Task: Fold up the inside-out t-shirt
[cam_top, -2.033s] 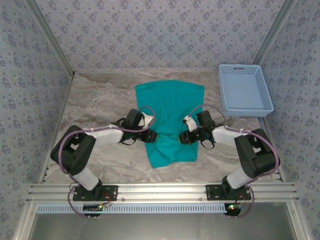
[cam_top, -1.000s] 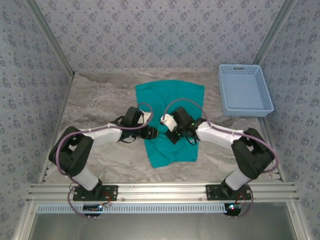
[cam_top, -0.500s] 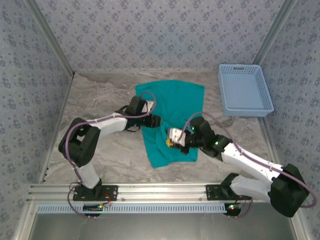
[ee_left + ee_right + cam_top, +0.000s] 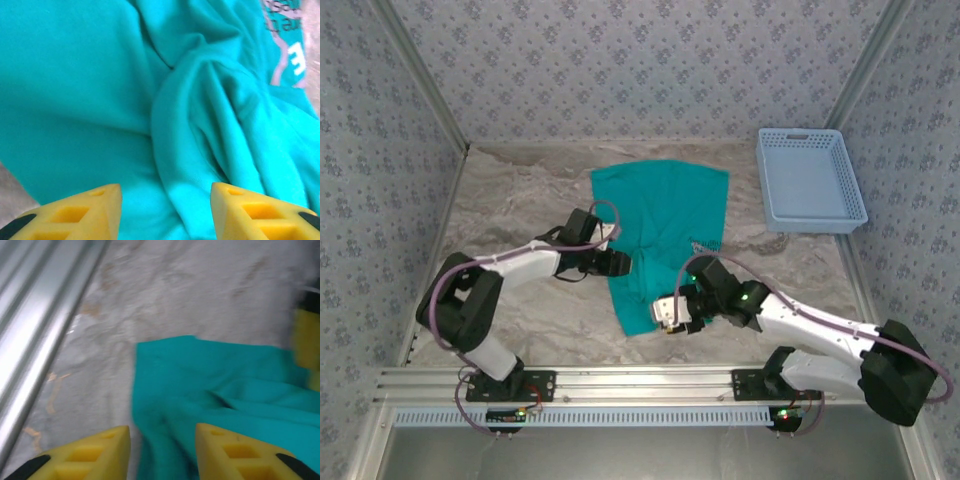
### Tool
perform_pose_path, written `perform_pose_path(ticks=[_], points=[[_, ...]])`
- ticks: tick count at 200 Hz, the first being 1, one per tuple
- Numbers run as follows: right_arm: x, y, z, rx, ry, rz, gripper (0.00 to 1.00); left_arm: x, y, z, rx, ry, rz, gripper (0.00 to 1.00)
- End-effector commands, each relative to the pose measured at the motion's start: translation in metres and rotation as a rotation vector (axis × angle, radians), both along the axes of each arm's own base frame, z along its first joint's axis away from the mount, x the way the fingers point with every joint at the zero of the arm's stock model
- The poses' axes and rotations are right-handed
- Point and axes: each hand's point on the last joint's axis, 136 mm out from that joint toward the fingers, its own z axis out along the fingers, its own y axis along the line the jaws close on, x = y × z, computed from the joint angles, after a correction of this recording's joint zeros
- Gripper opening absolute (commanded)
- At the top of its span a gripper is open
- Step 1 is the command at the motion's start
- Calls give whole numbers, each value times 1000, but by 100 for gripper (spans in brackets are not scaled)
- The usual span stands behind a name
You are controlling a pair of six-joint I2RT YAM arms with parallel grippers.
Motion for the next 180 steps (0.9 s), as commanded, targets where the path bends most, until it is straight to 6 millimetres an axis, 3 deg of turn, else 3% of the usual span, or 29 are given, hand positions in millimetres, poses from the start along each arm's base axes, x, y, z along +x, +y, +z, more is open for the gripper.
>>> perform_pose_path(ticks=[1,23,49,62,75,87,95,123,151,164,180], points=[[26,13,21,86,-35,-101,44,-37,-12,10,-62,47,-74,50],[42,22,14,85,0,-176,47,-63,-31,5,-95,38,-165,50],[72,27,-3,93,28,-326,46,-70,-42,-12,-96,38,-185,50],[82,24,-14,77,58,-385,34,-70,-45,-18,-95,29,-182,49],[89,15,-22,50,67,-432,13,-74,-48,-25,-92,30,-186,49],[93,7,-24,54,78,-469,0,-74,-48,-32,-74,25,-180,47],[95,2,-21,84,98,-492,0,-74,-47,-37,-52,20,-170,41],[101,-11,-11,172,132,-564,0,-74,-50,-32,-94,-3,-176,0],[119,-23,-6,230,106,-688,0,-80,-48,-3,-167,-97,-206,0],[112,-15,-3,216,98,-610,0,-84,-45,16,-203,-155,-226,0],[98,-1,9,210,118,-490,30,-88,-39,34,-235,-243,-241,0]])
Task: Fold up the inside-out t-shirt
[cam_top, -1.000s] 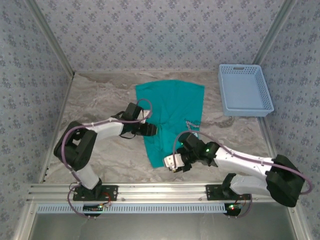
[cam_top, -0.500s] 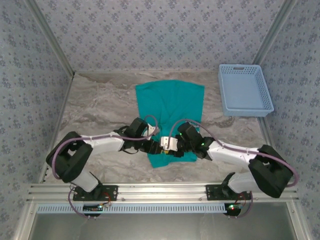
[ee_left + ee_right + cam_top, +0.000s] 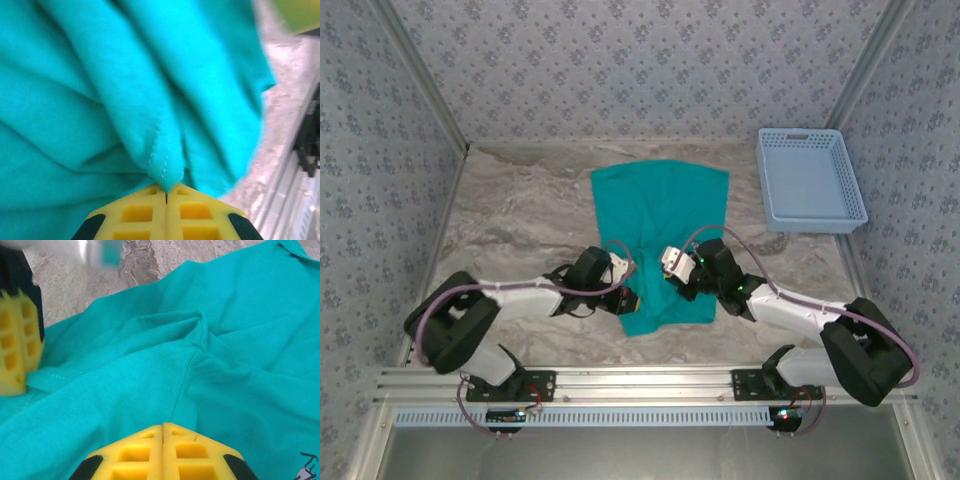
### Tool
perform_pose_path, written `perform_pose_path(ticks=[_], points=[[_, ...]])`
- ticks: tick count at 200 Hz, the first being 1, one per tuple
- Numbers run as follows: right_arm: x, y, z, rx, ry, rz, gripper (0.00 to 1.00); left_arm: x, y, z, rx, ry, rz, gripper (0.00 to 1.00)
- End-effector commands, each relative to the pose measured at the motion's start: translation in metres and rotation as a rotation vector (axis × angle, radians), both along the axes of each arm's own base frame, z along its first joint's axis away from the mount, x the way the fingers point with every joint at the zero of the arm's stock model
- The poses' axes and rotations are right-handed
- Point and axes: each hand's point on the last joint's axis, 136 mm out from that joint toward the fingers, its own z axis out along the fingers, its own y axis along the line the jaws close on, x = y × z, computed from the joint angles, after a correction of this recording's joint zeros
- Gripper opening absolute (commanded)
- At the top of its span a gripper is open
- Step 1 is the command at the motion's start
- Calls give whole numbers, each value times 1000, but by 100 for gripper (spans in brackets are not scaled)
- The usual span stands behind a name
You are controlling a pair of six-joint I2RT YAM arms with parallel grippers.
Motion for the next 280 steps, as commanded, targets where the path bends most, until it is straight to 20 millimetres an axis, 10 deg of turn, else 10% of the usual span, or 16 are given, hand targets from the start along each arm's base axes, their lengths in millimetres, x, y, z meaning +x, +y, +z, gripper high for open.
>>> perform_pose_path(ticks=[1,27,63,105,129,187,234,280], points=[[-11,19,26,53,-17,122,32,0,-3,43,-118,-176,-44,0],[-27,39,50,141,60,236,53,-5,8,55,-138,-285,-55,0],[-8,55,32,150,149,125,52,-9,8,51,-124,-283,-88,0],[13,36,-11,-162,43,-2,34,-16,11,39,-93,-258,-105,0],[32,15,-6,-145,54,-76,0,-21,15,20,-38,-249,-125,0],[77,-15,6,-39,176,-226,14,-35,-1,-27,58,-163,-220,0],[47,-10,27,-66,75,-30,28,-31,-12,-21,50,-157,-190,0],[1,-3,29,-152,66,158,37,-16,3,-5,119,-220,-130,49]])
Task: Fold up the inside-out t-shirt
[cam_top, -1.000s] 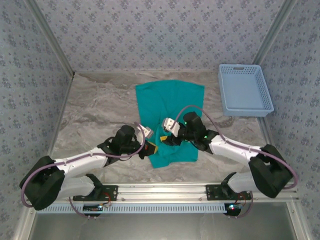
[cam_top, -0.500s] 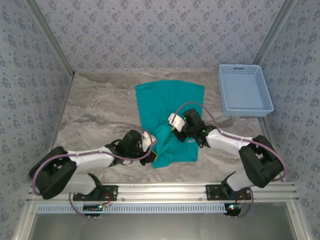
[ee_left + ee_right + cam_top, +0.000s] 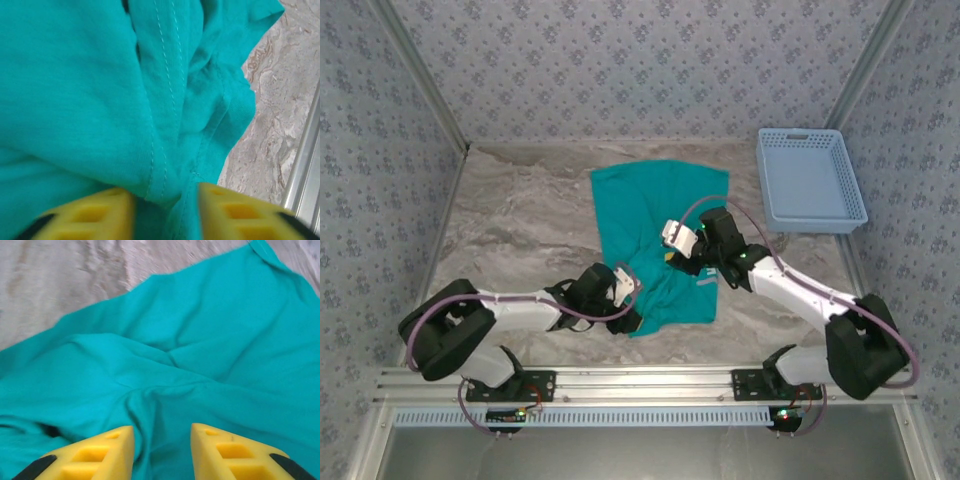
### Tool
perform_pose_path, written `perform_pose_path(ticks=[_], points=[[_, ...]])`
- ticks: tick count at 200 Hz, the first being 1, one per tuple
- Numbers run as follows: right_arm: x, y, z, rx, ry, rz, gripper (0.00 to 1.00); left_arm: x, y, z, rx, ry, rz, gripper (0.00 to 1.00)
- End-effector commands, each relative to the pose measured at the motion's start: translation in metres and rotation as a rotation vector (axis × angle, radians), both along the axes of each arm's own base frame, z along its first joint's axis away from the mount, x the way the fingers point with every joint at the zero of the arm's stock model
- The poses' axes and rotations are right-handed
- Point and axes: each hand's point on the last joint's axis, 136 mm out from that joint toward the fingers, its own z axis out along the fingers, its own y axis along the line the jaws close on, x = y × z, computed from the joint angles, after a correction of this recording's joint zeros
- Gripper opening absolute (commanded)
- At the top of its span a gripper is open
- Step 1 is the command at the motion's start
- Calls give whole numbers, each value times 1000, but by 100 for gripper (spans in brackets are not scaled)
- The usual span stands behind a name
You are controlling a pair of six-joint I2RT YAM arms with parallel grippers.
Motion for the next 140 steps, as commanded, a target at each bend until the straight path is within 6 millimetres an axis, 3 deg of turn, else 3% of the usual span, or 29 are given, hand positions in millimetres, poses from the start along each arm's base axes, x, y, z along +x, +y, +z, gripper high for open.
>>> perform_pose_path(ticks=[1,39,61,84,108,123,133,140], points=[[-30,5,-17,-76,60,135,37,14,2,18,19,-57,29,49],[-39,15,-29,-93,75,162,38,55,2,36,31,-147,75,54],[-32,2,-34,-63,22,148,37,76,-11,35,-3,-116,71,55],[-22,-6,-11,55,-13,121,37,77,-36,37,-96,-54,-8,57],[-38,2,14,203,-106,253,38,83,-43,28,-42,-63,-31,57],[-50,5,14,234,-156,329,39,85,-45,25,-16,-59,-43,57],[-57,8,11,224,-179,369,39,87,-46,24,-3,-58,-50,51],[-61,10,8,210,-195,397,39,89,-46,25,5,-56,-49,38]])
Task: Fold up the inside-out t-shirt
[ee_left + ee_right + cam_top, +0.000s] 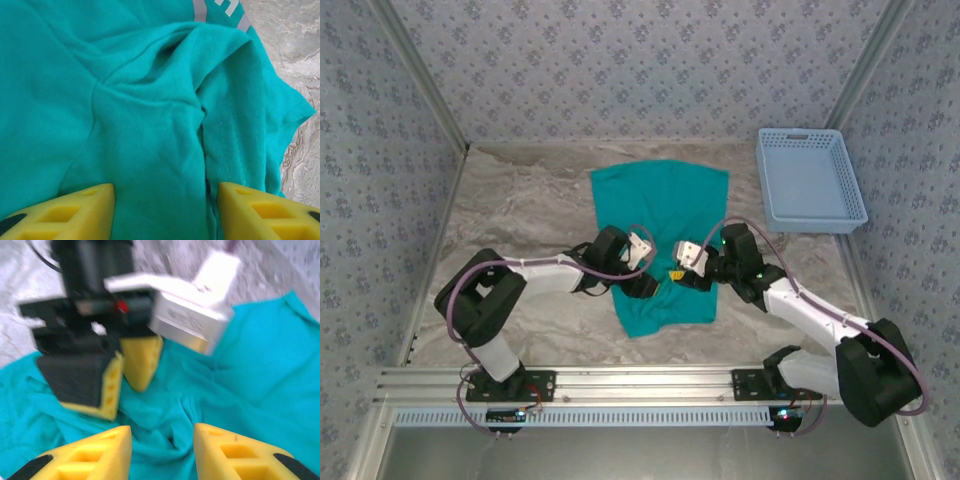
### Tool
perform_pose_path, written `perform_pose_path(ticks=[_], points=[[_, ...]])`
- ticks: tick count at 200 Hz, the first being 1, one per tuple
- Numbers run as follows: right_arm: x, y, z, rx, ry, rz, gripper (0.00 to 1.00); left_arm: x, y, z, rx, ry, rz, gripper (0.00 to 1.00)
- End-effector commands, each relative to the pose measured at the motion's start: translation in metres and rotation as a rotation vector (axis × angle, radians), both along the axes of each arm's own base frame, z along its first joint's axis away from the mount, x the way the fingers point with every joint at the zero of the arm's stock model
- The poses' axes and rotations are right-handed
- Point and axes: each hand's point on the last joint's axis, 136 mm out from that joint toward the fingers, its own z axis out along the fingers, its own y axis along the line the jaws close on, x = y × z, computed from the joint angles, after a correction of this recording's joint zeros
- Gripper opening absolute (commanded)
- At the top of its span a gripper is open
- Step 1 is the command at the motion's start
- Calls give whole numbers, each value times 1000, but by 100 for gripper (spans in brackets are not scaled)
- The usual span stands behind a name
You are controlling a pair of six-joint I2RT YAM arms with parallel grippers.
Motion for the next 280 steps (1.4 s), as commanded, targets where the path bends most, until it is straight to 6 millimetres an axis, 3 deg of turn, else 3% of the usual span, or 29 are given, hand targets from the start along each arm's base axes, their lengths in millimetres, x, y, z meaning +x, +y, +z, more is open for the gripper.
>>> perform_pose_path(ticks=[1,13,25,45,65,104,132,181,202,225,246,265,280], points=[[-21,16,10,58,-117,172,38,2,-7,8,7,-10,-55,36],[-27,18,5,37,-133,201,39,7,-5,15,-14,20,-33,12],[-30,18,0,12,-139,215,38,7,-7,33,-108,61,-37,4],[-35,19,-8,-27,-145,230,38,-5,-9,65,-289,137,-100,2],[-32,21,-13,-50,-154,219,38,-15,-8,74,-316,180,-131,0],[-6,28,-19,-123,-264,89,41,-25,-10,87,-406,282,-138,0],[11,25,-21,-153,-348,-9,42,-26,-9,86,-403,303,-127,0],[17,18,-31,-176,-361,-34,42,-20,-3,78,-403,366,-73,0],[17,16,-34,-189,-378,-26,37,-20,-2,78,-411,400,-69,0],[14,19,-30,-161,-387,2,5,-20,1,76,-407,410,-68,0],[8,26,-23,-130,-395,42,0,-18,4,71,-401,422,-48,3],[1,31,-23,-114,-382,81,5,-14,8,72,-420,429,-27,2],[-3,31,-29,-121,-361,95,29,-12,9,74,-436,442,-19,1]])
